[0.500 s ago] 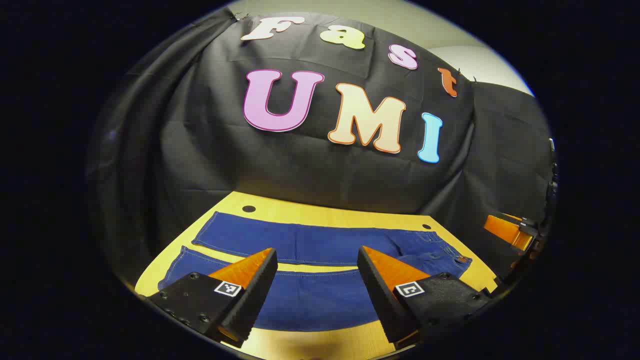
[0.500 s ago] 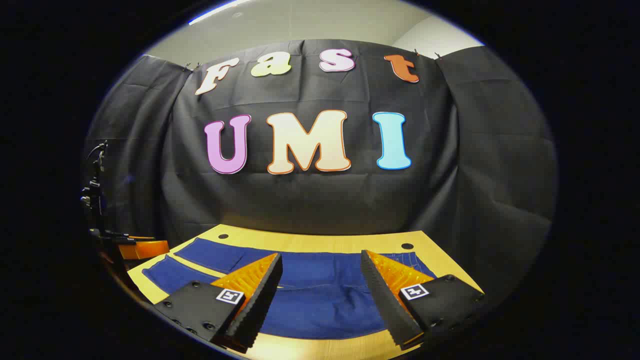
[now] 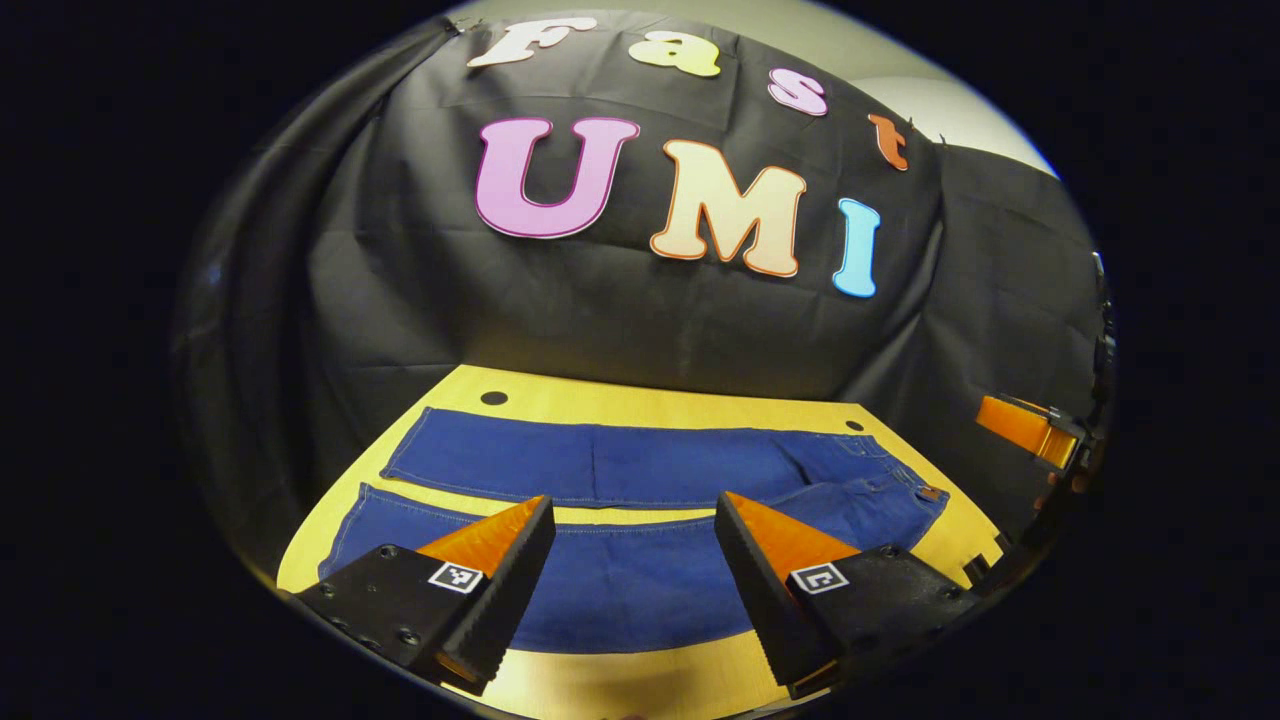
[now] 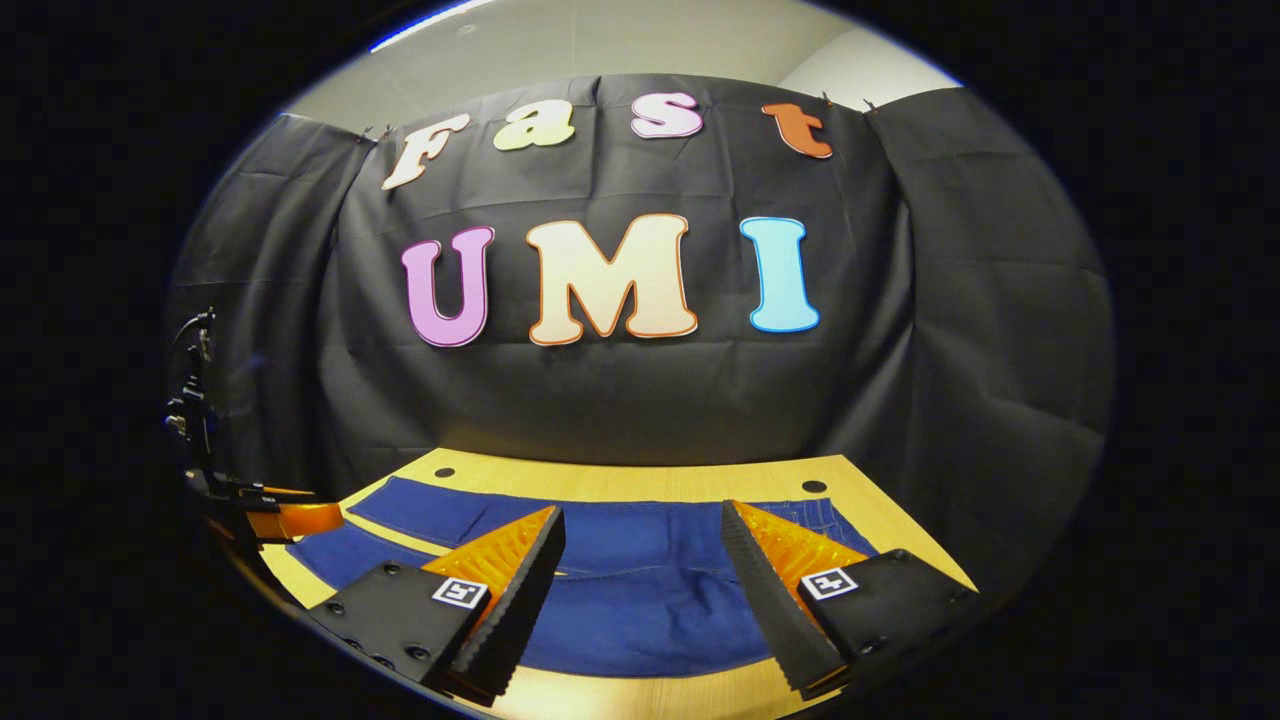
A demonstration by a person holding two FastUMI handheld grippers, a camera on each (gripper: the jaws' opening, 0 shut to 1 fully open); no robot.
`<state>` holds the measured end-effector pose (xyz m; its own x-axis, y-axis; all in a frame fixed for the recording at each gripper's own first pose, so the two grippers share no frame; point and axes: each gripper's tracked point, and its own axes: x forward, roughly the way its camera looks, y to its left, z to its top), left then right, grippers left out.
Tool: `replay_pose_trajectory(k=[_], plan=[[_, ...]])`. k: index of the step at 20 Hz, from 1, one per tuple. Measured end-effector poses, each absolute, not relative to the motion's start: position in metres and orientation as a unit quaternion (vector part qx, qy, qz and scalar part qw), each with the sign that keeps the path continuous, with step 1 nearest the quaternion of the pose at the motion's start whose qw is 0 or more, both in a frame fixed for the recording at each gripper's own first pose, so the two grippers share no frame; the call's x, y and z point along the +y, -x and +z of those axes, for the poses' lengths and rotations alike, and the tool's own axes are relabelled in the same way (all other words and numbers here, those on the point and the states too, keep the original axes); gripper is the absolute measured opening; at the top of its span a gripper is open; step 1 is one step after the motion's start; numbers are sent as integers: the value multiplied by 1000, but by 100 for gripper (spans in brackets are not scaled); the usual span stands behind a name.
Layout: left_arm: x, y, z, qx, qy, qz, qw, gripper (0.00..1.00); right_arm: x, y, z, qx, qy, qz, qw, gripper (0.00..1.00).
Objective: Grasp the waist and the cuffs of the jeans and fold them to make the two legs overlap; first hold the waist and fold one-third of the jeans toward the cuffs, then hold the cuffs and fold the remaining one-third in the same direction to finish folding.
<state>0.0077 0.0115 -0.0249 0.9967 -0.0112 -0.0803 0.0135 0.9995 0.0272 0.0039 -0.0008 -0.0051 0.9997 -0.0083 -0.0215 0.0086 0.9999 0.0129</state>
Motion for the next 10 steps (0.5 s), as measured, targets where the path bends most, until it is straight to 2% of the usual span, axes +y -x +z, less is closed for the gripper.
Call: replay_pose_trajectory(k=[1,4,5,6,7,10], plan=[[16,-8,-28,44,-16,-4,999,95,0,-4,-7,13,-8,-3,1000,98],[30,-8,-43,63,-23,-5,998,95,3,-5,-16,25,-12,1,1000,98],[36,-7,-52,75,-31,-8,997,95,5,-6,-19,30,-14,5,999,94],[43,-5,-63,95,-44,-12,994,95,7,-6,-24,36,-17,8,999,98],[53,-3,-77,115,-60,-11,991,95,10,-6,-29,43,-20,13,999,94],[75,5,-106,172,-111,-28,979,95,14,-8,-47,67,-17,20,997,98]])
